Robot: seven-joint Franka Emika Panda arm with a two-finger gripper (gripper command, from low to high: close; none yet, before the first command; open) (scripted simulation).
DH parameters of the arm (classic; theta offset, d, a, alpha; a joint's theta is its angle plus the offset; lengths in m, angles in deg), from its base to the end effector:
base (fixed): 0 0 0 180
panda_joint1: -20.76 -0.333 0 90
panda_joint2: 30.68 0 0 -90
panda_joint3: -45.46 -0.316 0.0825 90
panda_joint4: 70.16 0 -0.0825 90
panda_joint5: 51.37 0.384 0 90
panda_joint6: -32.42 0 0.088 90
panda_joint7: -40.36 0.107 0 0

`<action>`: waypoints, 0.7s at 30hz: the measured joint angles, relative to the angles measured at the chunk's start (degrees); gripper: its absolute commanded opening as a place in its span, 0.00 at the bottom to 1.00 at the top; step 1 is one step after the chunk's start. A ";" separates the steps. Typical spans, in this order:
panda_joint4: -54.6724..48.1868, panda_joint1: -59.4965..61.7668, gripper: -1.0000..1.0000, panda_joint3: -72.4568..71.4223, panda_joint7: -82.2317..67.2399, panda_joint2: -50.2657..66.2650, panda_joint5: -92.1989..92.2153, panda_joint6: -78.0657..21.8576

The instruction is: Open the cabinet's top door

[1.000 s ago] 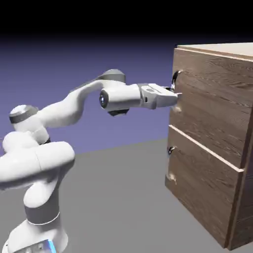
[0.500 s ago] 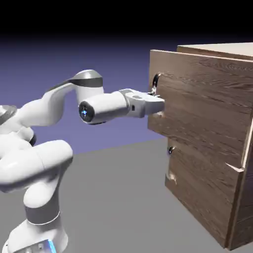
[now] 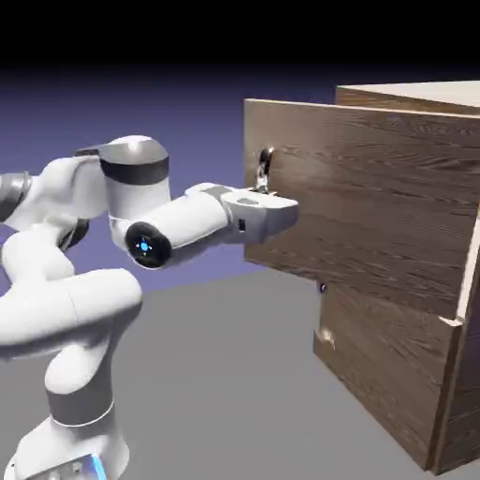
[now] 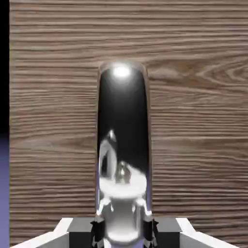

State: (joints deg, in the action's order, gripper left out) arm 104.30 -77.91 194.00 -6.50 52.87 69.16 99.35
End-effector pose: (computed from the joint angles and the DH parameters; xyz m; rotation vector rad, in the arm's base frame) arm 0.2537 -0.0720 0.4946 -1.7389 0.1577 -1.3412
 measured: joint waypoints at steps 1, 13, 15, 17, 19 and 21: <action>-0.40 1.61 0.00 1.25 -1.46 -1.70 -2.04 -2.49; -11.79 17.20 0.00 7.87 -22.77 -26.36 -28.31 -23.25; -14.38 18.67 0.00 7.92 -26.19 -30.51 -32.43 -24.76; -17.11 19.84 0.00 7.86 -29.42 -34.66 -36.44 -25.88; -19.96 20.76 0.00 7.72 -32.41 -38.82 -40.29 -26.68; -22.95 21.45 0.00 7.52 -35.15 -42.97 -44.03 -27.22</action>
State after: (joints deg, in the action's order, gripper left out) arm 81.36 -56.46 201.52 -41.65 9.90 25.13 72.13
